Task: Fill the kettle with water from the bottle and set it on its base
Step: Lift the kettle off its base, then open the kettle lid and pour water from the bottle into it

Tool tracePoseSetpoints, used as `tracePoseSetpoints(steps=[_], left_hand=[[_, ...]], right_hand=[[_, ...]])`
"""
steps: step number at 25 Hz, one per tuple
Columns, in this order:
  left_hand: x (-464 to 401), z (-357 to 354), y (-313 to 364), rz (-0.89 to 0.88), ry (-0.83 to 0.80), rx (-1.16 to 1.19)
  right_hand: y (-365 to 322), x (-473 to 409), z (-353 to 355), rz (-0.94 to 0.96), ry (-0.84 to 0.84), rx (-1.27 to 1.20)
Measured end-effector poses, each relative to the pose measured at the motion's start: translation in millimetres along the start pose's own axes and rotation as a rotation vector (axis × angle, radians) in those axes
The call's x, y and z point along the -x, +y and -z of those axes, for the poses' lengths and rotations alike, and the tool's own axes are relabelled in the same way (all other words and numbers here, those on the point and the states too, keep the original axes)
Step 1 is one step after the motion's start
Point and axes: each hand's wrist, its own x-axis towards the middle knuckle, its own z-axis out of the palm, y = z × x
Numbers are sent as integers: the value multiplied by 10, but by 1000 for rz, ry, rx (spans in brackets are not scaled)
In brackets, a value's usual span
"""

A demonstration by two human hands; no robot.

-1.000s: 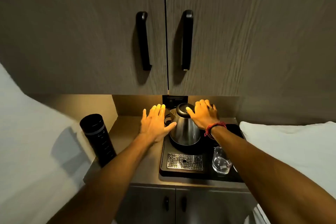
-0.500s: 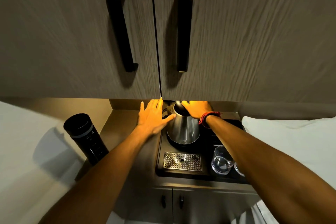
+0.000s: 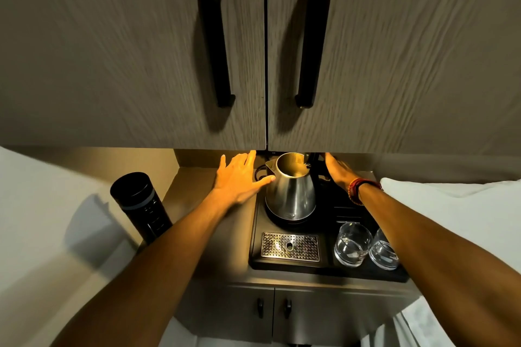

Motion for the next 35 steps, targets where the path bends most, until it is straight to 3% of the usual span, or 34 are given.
tracePoseSetpoints(steps=[5,11,17,22,27,32,35], left_hand=[[71,276,-155,38,47,-4],[343,638,-493,158,152,-27],[610,828,-823,320,31,-183],[853,906,-1083,338,-96,-261],[1165,976,-1369,246,-63,-183],[1290,1070,-1573,246,-87,9],[1293,1090,-1599,346,-47,-109]], right_hand=[[-328,-85,-51,31,95,-113],[-955,-74,-486,87,-74,-57],[-1272,-7,-1112,243,-208,69],[-1199,27,-1530,451,-277,232],[-1149,28,-1691,397,-283,215],[-1169,-40,-1613,390,-129,256],[-1138,-40,-1645,411,-204,380]])
